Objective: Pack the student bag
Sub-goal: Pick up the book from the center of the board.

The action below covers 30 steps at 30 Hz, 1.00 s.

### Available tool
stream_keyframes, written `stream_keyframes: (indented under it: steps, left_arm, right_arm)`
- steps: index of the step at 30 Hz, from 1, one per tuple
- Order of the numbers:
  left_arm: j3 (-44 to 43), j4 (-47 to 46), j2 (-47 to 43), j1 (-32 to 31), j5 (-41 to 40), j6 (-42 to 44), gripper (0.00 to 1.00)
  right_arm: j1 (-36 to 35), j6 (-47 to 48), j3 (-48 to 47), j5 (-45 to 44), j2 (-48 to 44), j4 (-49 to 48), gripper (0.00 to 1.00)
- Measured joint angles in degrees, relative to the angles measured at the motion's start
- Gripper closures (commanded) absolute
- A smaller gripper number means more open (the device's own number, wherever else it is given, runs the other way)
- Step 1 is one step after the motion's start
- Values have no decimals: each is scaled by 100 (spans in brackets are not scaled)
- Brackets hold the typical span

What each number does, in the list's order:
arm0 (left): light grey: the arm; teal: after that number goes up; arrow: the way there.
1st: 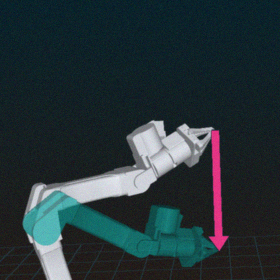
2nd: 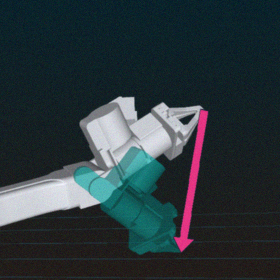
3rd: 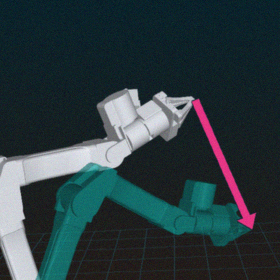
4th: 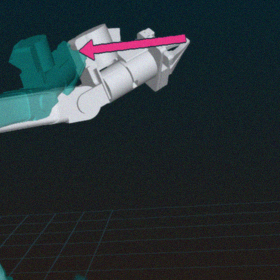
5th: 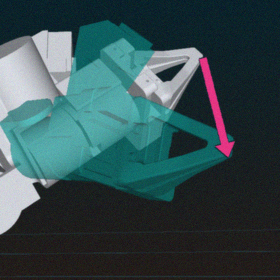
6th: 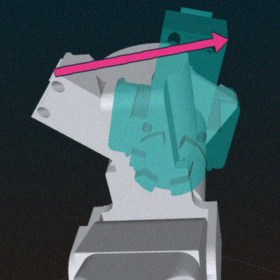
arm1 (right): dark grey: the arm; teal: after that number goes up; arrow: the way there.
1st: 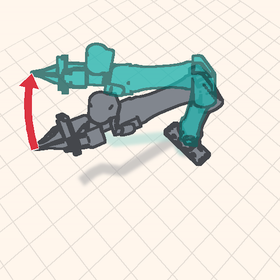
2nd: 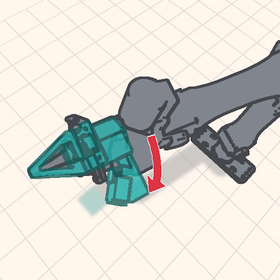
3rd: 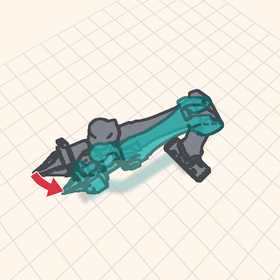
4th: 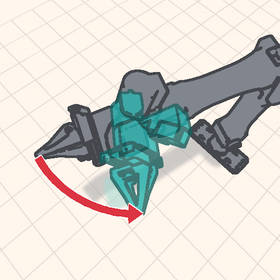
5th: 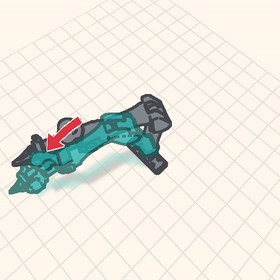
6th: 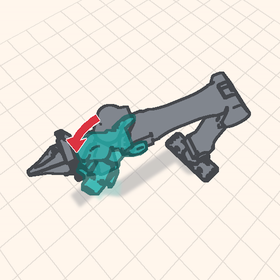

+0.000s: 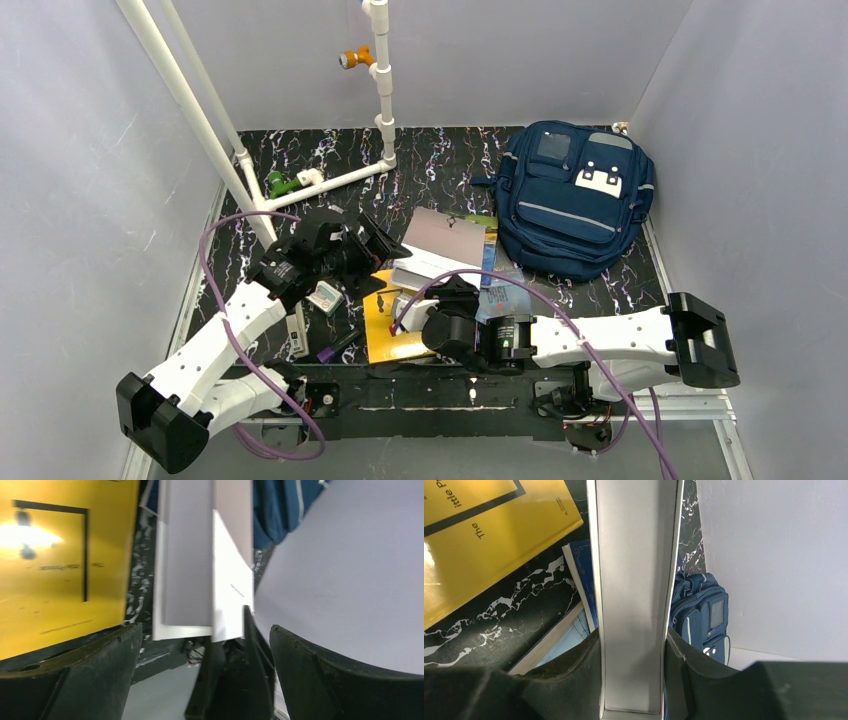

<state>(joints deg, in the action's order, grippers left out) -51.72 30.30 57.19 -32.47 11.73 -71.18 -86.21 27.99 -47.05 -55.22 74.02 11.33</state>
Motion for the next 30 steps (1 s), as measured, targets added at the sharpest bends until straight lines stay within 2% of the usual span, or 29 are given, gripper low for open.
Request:
stream_keyframes:
  steps: [9, 11, 12, 14, 16, 19, 21, 23, 30]
  left_arm:
    - [557, -1517, 118, 15, 831, -487, 3]
    - [627, -1690, 254, 11, 992, -560, 7]
    - [643, -1725, 284, 11, 1023, -577, 12]
    - [695, -1875, 293, 11, 1078, -603, 28]
    - [750, -2166, 291, 11, 1178, -636, 49]
    - [787, -2396, 317, 33, 1244, -455, 72]
    - [774, -2459, 363, 31, 1320, -181, 81]
    - [682, -2448, 391, 28, 1375, 192, 88]
    - [-260, -2124, 695, 26, 1335, 1593, 88]
  right_arm:
    - [59, -109, -168, 83, 127, -420, 99]
    - [59, -140, -234, 162, 142, -525, 99]
    - [59, -166, -260, 188, 140, -562, 95]
    - [59, -216, -323, 267, 140, -605, 69]
    - [59, -269, -369, 308, 140, -645, 47]
    - [109, -538, -479, 188, 131, -588, 20]
    - [105, -820, -610, 297, 131, -459, 4]
    - [92, -1134, -721, 361, 83, -245, 2]
    - [74, -2656, -1530, 968, -549, 1552, 2]
